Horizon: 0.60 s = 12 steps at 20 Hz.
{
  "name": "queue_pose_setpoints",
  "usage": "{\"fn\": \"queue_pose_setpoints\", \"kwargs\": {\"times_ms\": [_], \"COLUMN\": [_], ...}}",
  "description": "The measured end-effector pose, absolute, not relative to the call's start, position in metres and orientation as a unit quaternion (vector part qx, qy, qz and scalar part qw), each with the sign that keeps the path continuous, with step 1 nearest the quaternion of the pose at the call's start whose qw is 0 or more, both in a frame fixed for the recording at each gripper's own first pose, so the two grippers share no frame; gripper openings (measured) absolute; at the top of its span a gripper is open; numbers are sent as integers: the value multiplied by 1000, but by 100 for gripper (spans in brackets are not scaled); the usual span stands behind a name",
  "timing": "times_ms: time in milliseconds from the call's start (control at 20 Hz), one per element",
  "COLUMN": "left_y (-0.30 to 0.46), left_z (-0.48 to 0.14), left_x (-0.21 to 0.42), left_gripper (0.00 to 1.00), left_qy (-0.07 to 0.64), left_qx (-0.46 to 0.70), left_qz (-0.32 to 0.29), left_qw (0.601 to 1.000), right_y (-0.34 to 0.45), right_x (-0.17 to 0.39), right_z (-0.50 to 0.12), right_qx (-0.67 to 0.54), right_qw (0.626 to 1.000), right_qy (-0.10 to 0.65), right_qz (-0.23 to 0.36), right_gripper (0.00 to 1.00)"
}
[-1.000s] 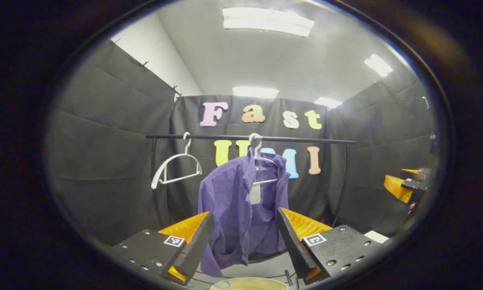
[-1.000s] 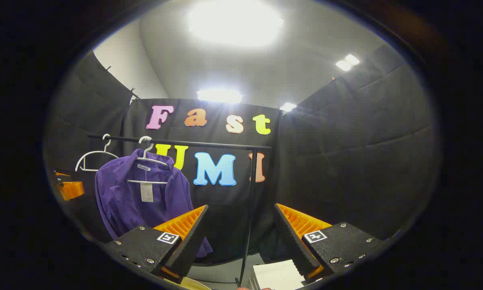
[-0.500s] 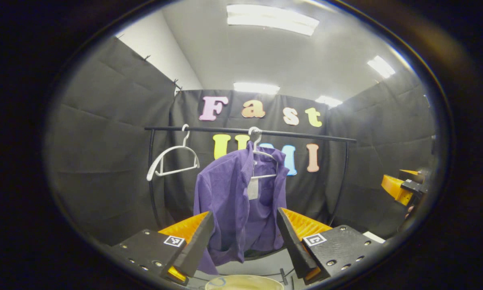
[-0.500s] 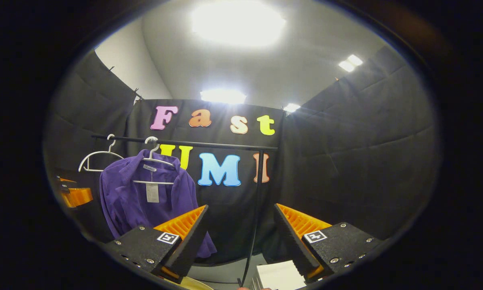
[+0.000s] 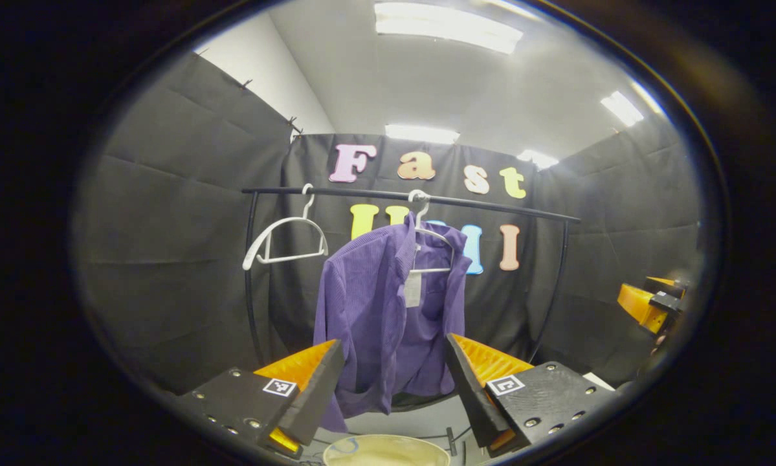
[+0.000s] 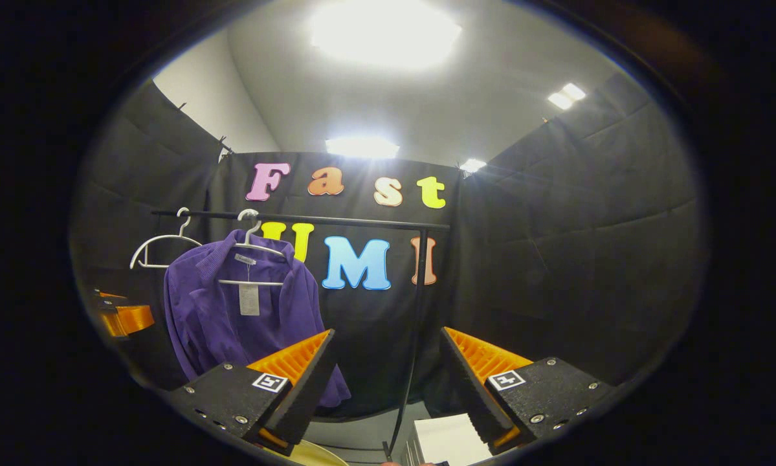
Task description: Grasp the clothes on the hanger with both hands and then place them into the laundry hamper below.
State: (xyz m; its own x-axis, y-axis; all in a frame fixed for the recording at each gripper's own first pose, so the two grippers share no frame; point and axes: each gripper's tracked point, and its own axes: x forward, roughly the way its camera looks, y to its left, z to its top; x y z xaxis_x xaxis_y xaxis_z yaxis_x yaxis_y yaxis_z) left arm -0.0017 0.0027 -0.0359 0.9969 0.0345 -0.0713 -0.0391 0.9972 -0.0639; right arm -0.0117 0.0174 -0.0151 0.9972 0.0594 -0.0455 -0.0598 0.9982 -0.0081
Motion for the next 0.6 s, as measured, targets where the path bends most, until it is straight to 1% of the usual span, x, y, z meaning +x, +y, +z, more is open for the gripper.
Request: {"fn": "queue_pose_setpoints", "kwargs": {"times_ms": [250,500,600], "left_y": [6,11,10], "left_z": [-37,-29,-17], "left_x": [-5,-7,-4], "left_gripper": [86,86,85], "left_qy": [42,42,41], "left_qx": [-30,-49,-55], "left_qz": [28,35,31], "left_qw": [998,997,997], "right_y": [31,66,83], "right_x": [-5,3,6], "right_z": [-21,-26,-26], "right_qx": [-14,-9,5], "right_qw": [998,994,990], "right_qy": [35,51,70], "right_qz": [55,101,119], "right_gripper": [96,96,96]}}
